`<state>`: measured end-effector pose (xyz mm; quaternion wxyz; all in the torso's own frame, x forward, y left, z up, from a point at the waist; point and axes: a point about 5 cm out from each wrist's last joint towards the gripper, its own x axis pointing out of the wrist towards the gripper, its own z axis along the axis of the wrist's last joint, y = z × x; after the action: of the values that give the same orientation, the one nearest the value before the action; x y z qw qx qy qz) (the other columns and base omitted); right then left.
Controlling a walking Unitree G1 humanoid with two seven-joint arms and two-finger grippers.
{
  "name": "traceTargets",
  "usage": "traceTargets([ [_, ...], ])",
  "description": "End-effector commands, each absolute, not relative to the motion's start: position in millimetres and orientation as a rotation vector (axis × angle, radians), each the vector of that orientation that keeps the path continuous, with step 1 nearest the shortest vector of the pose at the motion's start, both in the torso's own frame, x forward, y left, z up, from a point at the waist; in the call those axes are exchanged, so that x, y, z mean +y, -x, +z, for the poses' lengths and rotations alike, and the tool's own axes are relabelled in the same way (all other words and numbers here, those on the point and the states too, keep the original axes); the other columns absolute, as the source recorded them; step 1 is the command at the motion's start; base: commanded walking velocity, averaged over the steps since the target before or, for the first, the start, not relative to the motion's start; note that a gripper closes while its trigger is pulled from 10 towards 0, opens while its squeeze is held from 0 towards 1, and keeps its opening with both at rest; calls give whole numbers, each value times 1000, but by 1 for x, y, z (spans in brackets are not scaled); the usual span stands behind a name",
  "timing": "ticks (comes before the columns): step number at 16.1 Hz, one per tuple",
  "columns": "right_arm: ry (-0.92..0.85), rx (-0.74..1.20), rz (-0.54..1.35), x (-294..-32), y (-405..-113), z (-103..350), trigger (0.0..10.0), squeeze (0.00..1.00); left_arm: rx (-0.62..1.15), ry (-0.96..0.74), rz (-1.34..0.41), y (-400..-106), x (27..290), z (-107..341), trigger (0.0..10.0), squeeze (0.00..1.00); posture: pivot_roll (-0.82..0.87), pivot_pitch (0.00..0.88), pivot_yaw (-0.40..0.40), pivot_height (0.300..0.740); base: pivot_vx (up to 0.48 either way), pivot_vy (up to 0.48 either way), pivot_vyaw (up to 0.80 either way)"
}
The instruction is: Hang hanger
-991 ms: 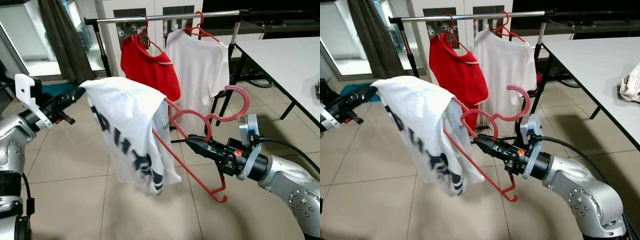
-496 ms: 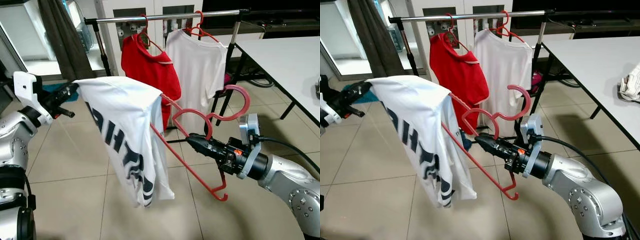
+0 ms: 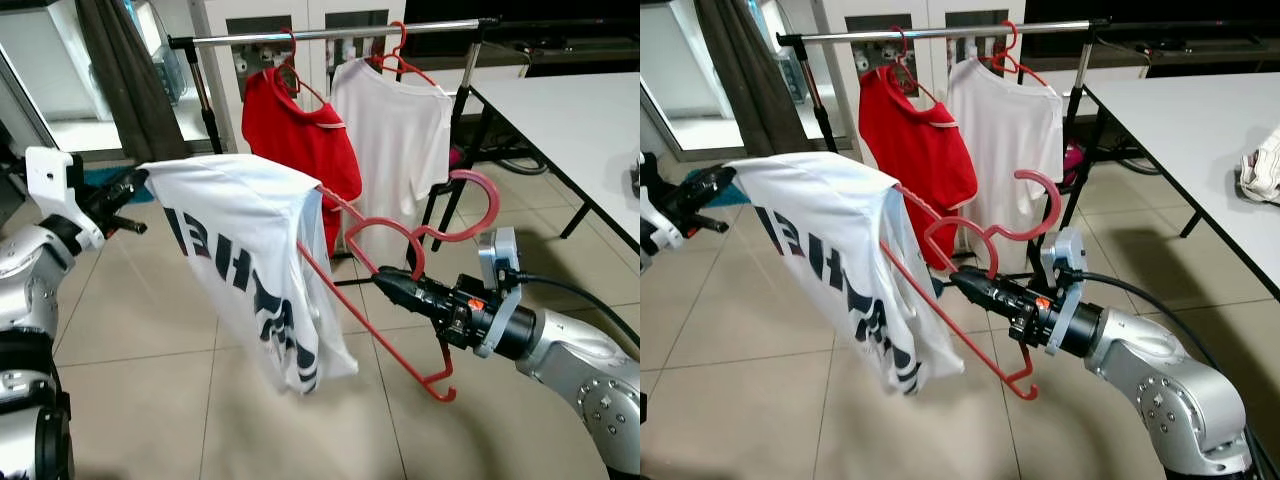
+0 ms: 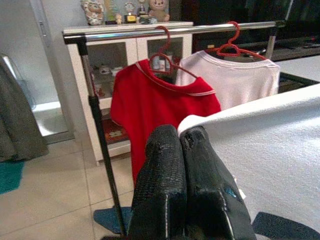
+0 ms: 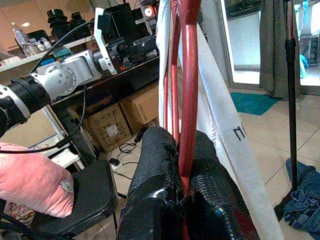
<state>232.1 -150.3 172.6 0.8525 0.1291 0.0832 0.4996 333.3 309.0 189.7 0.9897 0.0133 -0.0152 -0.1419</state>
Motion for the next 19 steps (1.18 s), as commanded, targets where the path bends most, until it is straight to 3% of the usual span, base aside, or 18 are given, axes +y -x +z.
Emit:
traceTargets([
  [1, -266, 134, 1045, -152, -234, 178, 0, 0, -40, -50, -256, -334, 315, 196, 0, 0, -148, 0, 90, 740, 0, 0, 0],
  [2, -265, 134, 1046, -152, -235, 179, 0, 0, -25, -37, -294, -334, 311, 195, 10000, 0, -146, 0, 91, 740, 0, 0, 0],
  [4, -264, 132, 1047, -151, -235, 179, 0, 0, -1, -26, -335, -334, 308, 193, 10000, 24, -146, 0, 91, 740, 0, 0, 0],
  [5, -258, 129, 1049, -151, -236, 180, 0, 0, 28, -47, -353, -333, 308, 191, 10000, 1000, -144, 0, 91, 740, 0, 0, 0],
  [11, -234, 128, 970, -144, -245, 186, 0, 0, 121, -79, -310, -328, 319, 178, 10000, 1000, -145, 0, 87, 740, 0, 0, 0],
  [13, -245, 123, 869, -140, -255, 185, 0, 0, 82, -62, -427, -329, 300, 182, 10000, 1000, -146, 0, 82, 740, 0, 0, 0],
  [14, -257, 115, 822, -135, -260, 185, 0, 0, 21, -18, -605, -328, 271, 188, 10000, 1000, -148, 0, 78, 740, 0, 0, 0],
  [16, -262, 110, 808, -133, -261, 186, 0, 0, -2, 4, -681, -326, 259, 190, 10000, 1000, -150, 0, 77, 740, 0, 0, 0],
  [19, -249, 102, 735, -124, -267, 190, 0, 0, -37, 100, -942, -318, 204, 190, 10000, 1000, -159, 0, 75, 740, 0, 0, 0],
])
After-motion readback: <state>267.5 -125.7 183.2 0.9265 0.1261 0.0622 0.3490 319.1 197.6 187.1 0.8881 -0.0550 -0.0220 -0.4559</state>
